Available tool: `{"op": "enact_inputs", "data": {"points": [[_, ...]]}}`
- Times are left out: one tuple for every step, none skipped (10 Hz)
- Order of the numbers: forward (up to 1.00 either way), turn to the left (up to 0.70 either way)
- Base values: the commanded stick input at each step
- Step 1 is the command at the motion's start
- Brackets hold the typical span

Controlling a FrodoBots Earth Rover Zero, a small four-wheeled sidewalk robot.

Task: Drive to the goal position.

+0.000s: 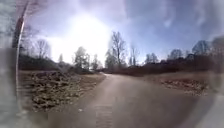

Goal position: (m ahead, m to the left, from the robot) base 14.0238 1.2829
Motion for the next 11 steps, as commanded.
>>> {"op": "enact_inputs", "data": {"points": [[0.85, 0.0], [0.85, 0.0], [0.85, 0.0], [0.85, 0.0], [0.85, 0.0], [0.85, 0.0], [0.85, 0.0], [0.85, 0.0], [0.85, 0.0], [0.85, 0.0], [0.85, 0.0]]}}
